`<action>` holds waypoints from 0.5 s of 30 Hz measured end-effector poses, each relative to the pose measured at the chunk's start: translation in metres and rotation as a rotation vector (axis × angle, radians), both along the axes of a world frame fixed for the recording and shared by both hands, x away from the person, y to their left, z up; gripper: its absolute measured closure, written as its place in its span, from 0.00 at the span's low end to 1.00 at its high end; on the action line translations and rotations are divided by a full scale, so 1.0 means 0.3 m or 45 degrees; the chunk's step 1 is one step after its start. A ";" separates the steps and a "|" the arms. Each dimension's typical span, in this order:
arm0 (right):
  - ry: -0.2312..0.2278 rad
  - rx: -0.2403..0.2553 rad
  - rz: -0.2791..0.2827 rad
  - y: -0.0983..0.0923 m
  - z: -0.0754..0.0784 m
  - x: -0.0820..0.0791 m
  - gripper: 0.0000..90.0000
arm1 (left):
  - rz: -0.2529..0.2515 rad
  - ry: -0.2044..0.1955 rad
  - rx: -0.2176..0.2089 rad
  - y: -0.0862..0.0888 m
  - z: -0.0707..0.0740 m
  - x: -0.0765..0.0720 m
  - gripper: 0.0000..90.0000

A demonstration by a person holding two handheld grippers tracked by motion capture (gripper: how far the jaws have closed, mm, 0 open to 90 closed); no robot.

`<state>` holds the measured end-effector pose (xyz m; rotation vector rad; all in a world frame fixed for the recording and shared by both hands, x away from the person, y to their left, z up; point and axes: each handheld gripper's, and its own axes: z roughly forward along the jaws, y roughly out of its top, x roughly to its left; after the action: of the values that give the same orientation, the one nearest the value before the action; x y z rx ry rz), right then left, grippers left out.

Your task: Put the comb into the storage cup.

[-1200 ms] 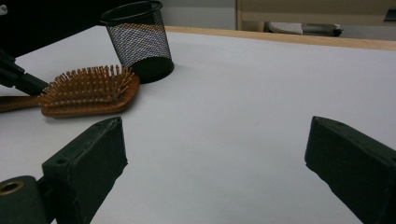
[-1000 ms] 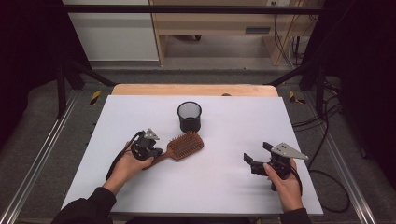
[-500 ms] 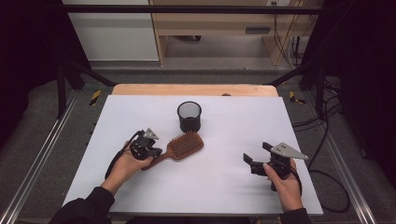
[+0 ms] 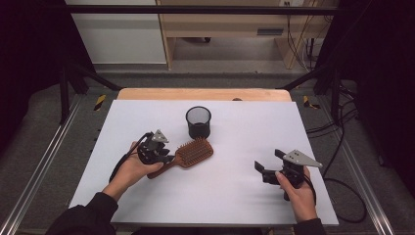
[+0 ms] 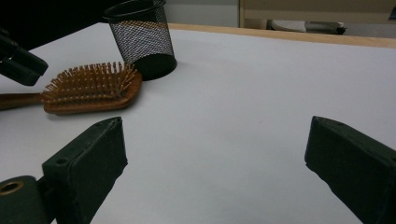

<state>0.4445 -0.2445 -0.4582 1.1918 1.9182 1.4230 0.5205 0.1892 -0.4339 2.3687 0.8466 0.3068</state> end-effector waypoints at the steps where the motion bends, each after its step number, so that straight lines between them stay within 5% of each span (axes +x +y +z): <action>1: 0.001 -0.001 0.001 0.000 0.000 0.000 0.06 | 0.000 -0.008 0.001 0.000 0.000 0.000 0.64; 4: 0.004 -0.003 0.002 0.002 -0.001 0.001 0.06 | 0.025 -0.051 0.009 -0.001 -0.002 -0.001 0.45; 9: 0.007 -0.007 0.007 0.003 -0.002 0.001 0.06 | -0.007 0.001 0.034 -0.010 -0.023 0.002 0.19; 15: 0.006 -0.007 0.011 0.004 -0.001 0.000 0.06 | -0.060 0.037 0.111 -0.040 -0.045 -0.001 0.10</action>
<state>0.4447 -0.2433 -0.4586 1.1871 1.9313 1.4198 0.5203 0.1770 -0.4474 2.4751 0.8047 0.2966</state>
